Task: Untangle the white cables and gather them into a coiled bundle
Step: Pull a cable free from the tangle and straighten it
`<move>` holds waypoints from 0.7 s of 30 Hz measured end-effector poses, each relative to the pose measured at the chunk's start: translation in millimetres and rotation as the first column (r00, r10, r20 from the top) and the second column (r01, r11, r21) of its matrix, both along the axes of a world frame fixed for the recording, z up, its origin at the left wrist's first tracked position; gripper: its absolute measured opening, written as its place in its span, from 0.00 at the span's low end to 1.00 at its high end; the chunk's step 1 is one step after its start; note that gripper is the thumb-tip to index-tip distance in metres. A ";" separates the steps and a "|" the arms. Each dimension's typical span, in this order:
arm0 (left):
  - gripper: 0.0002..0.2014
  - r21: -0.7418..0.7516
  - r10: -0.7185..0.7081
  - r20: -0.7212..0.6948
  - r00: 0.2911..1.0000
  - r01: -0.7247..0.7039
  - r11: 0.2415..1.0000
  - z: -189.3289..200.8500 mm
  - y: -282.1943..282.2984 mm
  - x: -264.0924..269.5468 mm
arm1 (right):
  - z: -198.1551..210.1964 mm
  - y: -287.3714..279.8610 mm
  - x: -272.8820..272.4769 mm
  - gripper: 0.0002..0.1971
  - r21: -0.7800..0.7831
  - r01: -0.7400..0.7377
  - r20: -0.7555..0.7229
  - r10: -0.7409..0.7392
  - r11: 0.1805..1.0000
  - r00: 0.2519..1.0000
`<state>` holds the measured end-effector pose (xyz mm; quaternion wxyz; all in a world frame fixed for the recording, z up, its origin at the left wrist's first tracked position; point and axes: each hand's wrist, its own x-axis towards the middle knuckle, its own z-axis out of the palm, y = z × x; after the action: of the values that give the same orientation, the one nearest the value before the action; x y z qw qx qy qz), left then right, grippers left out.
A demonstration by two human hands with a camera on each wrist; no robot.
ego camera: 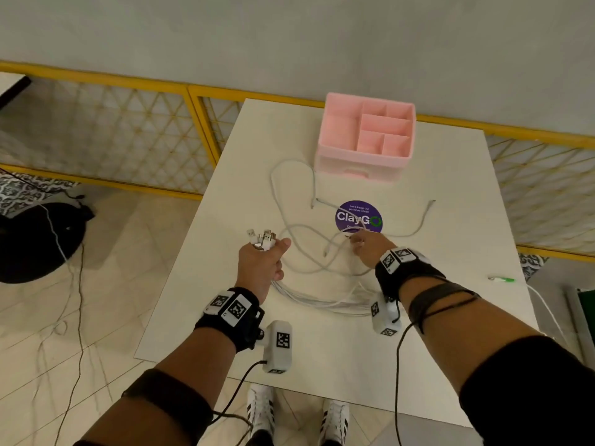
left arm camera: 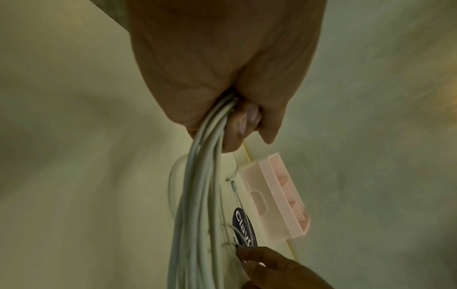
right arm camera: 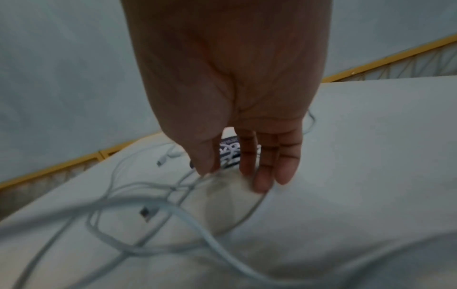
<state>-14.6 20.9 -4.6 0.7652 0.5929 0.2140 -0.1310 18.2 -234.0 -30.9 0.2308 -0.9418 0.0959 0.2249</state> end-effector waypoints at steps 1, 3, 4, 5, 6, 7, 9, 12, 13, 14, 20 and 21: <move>0.12 -0.002 0.003 0.000 1.000 -0.003 1.000 1.4 -0.3 0.4 | -3.7 0.5 -1.9 0.14 -0.024 0.012 0.019 -0.011 1.000 1.000; 0.13 0.002 0.010 0.010 1.000 -0.010 1.000 3.9 -0.2 1.9 | -5.3 2.4 -6.2 0.14 -0.095 0.079 0.040 -0.075 0.992 0.996; 0.14 0.002 0.011 0.019 1.000 -0.011 1.000 4.4 -0.1 2.7 | -5.8 1.7 -8.4 0.14 -0.102 0.136 0.042 -0.132 0.985 0.990; 0.15 0.001 0.011 0.028 1.000 -0.011 1.000 4.9 -0.2 3.2 | -4.1 0.3 -10.5 0.13 -0.097 0.189 0.055 -0.184 0.977 0.981; 0.16 0.000 0.011 0.032 0.999 -0.011 1.000 5.7 -0.8 3.7 | -3.8 -1.3 -11.2 0.11 -0.067 0.239 0.088 -0.233 0.969 0.968; 0.17 -0.001 0.012 0.031 0.999 -0.012 1.000 6.7 -1.7 3.9 | -2.2 -2.8 -12.1 0.09 -0.004 0.296 0.144 -0.293 0.955 0.945; 0.17 -0.011 0.016 0.028 0.999 -0.016 1.000 9.6 -5.4 5.6 | 4.2 -2.6 -10.4 0.06 0.245 0.396 0.230 -0.450 0.885 0.863; 0.14 -0.082 0.039 -0.005 0.999 -0.040 0.996 15.2 -13.8 10.4 | 28.4 6.3 -9.3 0.15 0.674 0.363 0.201 -0.633 0.643 0.748; 0.14 -0.117 0.048 -0.026 0.999 -0.050 0.992 17.2 -16.4 12.5 | 38.8 11.2 -9.5 0.16 0.751 0.332 0.167 -0.652 0.570 0.740; 0.14 -0.152 0.052 -0.040 0.998 -0.058 0.987 19.8 -18.9 14.7 | 49.7 17.3 -9.9 0.16 0.807 0.304 0.131 -0.656 0.506 0.744; 0.14 -0.202 -0.028 -0.030 0.999 0.021 0.979 37.7 -35.0 22.2 | 94.0 57.2 -31.3 0.12 0.880 0.105 0.140 -0.466 0.462 0.874; 0.15 -0.205 -0.050 -0.034 0.998 0.042 0.978 40.2 -37.3 23.5 | 94.1 61.4 -36.3 0.11 0.873 0.065 0.152 -0.396 0.483 0.906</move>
<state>8.9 -16.4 35.6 0.8144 0.5134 0.2007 -0.1815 -18.2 -172.6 63.2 0.7029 -0.7072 0.0605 0.0462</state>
